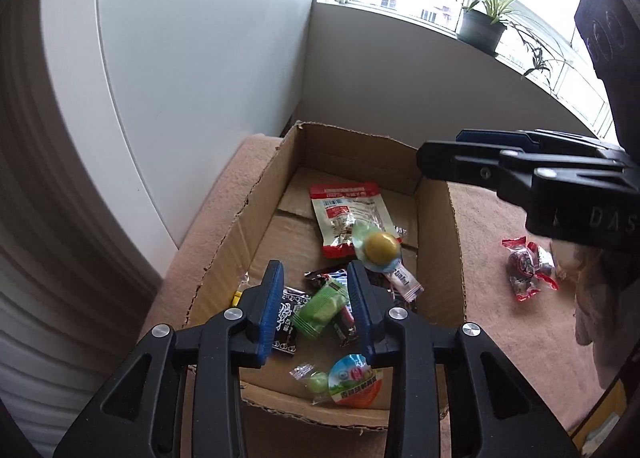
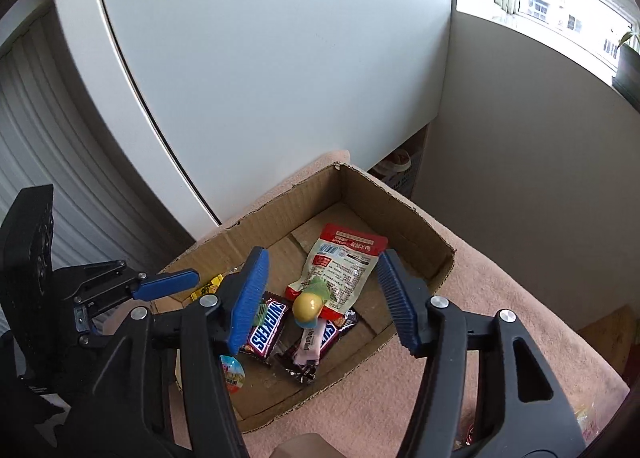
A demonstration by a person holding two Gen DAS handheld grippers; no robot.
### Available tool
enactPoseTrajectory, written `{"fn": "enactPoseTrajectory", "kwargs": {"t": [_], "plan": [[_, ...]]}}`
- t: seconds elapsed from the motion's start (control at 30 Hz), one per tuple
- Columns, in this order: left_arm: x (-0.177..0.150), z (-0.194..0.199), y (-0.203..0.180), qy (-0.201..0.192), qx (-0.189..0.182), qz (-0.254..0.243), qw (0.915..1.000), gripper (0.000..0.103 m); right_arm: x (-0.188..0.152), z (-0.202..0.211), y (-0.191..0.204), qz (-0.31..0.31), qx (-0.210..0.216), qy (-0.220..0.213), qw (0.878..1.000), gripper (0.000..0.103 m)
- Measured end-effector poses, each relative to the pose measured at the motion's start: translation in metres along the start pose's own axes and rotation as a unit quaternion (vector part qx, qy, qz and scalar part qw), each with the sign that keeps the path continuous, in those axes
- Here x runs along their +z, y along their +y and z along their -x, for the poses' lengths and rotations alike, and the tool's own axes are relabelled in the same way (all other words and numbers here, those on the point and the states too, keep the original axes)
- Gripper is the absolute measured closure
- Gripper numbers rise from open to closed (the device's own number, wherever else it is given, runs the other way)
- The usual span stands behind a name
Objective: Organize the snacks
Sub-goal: 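Carry both held candies into the box and open both tools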
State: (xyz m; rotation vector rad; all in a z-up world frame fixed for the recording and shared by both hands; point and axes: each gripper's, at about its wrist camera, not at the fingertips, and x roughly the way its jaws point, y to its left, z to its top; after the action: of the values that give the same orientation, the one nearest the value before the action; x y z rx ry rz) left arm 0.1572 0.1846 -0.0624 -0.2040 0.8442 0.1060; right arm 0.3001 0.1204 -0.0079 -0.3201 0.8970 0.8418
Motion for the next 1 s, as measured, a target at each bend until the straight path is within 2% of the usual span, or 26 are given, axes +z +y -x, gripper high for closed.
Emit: {"fn": "enactPoseTrajectory", "kwargs": {"t": [0.1, 0.23, 0.37, 0.47, 0.6, 0.77, 0.83, 1.0], "plan": [[0.004, 0.007, 0.002, 0.026, 0.01, -0.005, 0.9996, 0.072, 0.009, 0.003, 0.005, 0.007, -0.038, 0.036, 0.999, 0.044], [0.008, 0.037, 0.01, 0.047, 0.012, 0.025, 0.9985, 0.072, 0.012, 0.009, 0.007, -0.031, -0.04, 0.099, 0.994, 0.044], [0.016, 0.073, 0.012, 0.066, 0.031, 0.054, 0.9959, 0.072, 0.012, 0.017, 0.028, 0.021, -0.074, 0.128, 0.989, 0.044], [0.027, 0.095, 0.013, 0.072, 0.039, 0.076, 0.9937, 0.072, 0.021, 0.016, 0.04, 0.046, -0.081, 0.132, 0.987, 0.044], [0.034, 0.131, 0.024, 0.049, 0.058, 0.111, 0.9909, 0.072, 0.031, -0.007, 0.055, 0.053, -0.071, 0.166, 0.982, 0.044], [0.035, 0.16, 0.042, 0.037, 0.102, 0.12, 0.9868, 0.072, 0.039, -0.025, 0.092, 0.1, -0.045, 0.174, 0.979, 0.044], [0.036, 0.165, 0.05, 0.034, 0.12, 0.121, 0.9847, 0.072, 0.038, -0.031, 0.103, 0.111, -0.036, 0.178, 0.977, 0.044], [0.033, 0.166, 0.067, 0.034, 0.131, 0.135, 0.9815, 0.072, 0.035, -0.022, 0.105, 0.092, -0.012, 0.164, 0.982, 0.044]]}}
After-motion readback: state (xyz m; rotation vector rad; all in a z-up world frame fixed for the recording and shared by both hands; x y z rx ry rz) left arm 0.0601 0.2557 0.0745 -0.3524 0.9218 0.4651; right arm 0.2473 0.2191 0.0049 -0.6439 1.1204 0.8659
